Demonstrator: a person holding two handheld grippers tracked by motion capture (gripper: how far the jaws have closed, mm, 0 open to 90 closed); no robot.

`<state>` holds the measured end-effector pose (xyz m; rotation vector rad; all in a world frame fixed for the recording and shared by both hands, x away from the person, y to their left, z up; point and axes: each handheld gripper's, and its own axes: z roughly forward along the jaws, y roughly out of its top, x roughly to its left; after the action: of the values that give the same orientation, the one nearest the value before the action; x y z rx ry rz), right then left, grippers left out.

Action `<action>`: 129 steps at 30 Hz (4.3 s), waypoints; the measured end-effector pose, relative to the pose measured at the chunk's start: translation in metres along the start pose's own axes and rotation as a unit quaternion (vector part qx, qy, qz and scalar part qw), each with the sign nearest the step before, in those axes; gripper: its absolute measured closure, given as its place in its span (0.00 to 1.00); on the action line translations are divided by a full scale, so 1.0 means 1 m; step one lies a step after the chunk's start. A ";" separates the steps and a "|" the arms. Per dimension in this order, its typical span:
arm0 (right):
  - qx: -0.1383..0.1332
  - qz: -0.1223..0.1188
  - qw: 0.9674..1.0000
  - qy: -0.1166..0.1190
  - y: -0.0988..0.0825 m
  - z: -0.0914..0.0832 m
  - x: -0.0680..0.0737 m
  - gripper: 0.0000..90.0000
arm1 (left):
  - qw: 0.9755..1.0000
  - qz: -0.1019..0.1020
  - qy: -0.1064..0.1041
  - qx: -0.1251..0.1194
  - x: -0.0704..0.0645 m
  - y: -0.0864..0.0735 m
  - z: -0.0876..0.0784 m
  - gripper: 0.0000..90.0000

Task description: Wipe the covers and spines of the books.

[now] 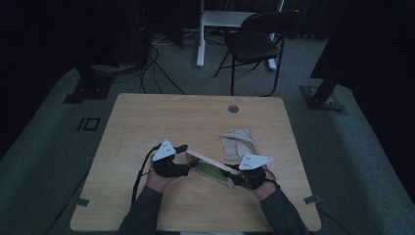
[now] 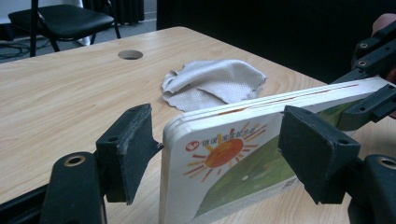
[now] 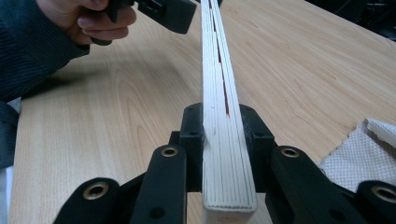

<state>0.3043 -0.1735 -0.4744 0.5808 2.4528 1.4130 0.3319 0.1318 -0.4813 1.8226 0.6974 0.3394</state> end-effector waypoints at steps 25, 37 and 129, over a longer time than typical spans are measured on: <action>0.011 0.006 1.000 0.000 -0.003 -0.004 -0.005 0.66 | 0.998 0.026 -0.048 0.014 -0.003 -0.010 0.000 0.45; 0.025 0.023 0.999 -0.028 -0.010 -0.009 -0.014 0.57 | 0.998 0.027 -0.059 0.013 -0.010 -0.015 -0.014 0.66; 0.023 0.089 0.995 -0.046 -0.035 -0.019 -0.035 0.51 | 0.993 0.068 -0.087 0.041 -0.028 -0.043 0.024 0.75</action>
<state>0.3205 -0.2202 -0.4942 0.8747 2.4183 1.3617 0.3101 0.1063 -0.5269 1.9564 0.4739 0.2405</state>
